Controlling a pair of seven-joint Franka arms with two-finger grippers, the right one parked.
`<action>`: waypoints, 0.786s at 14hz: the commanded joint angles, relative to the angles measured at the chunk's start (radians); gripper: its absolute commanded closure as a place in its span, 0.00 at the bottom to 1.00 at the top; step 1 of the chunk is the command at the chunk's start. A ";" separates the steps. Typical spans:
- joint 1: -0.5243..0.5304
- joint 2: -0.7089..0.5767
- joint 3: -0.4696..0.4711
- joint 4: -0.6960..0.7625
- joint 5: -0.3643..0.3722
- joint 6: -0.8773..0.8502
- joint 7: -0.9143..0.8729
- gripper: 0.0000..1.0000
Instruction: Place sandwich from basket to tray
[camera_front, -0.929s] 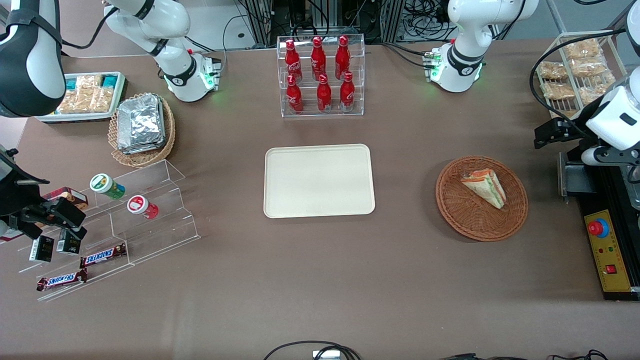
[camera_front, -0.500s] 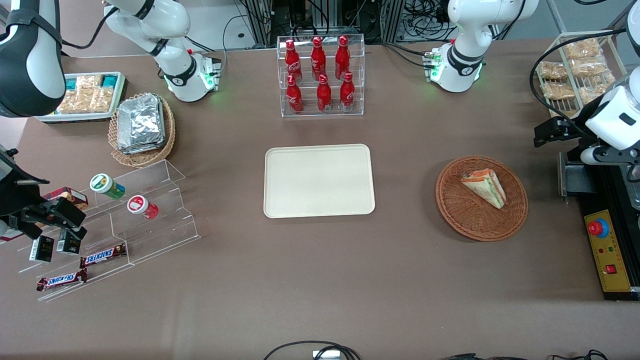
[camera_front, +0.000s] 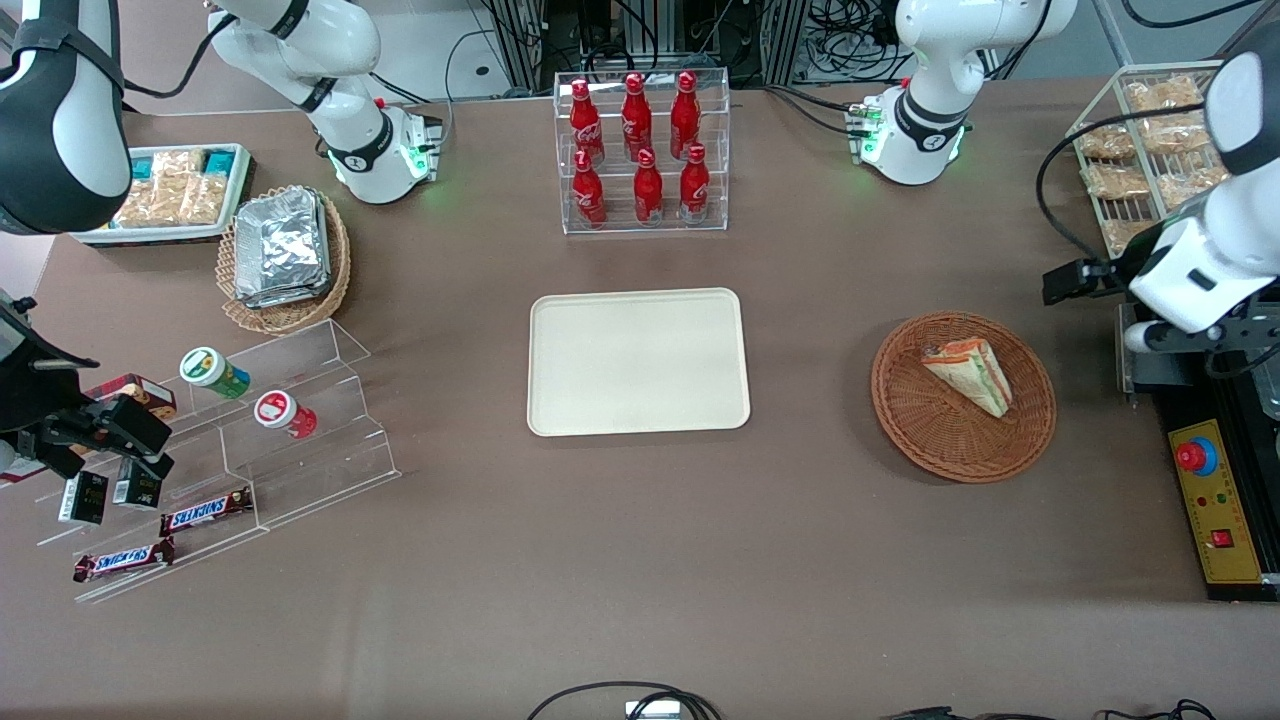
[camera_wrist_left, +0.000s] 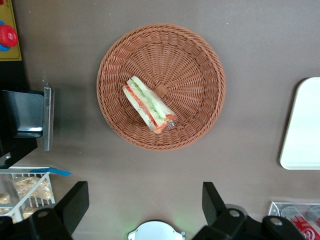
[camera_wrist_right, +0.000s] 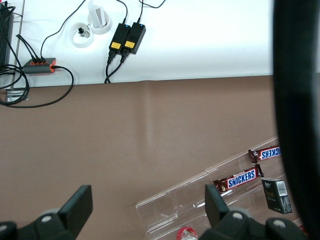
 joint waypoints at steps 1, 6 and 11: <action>0.015 -0.108 -0.004 -0.223 0.003 0.164 -0.066 0.00; 0.015 -0.141 -0.005 -0.445 0.006 0.400 -0.207 0.00; 0.015 -0.126 -0.005 -0.583 0.006 0.604 -0.337 0.00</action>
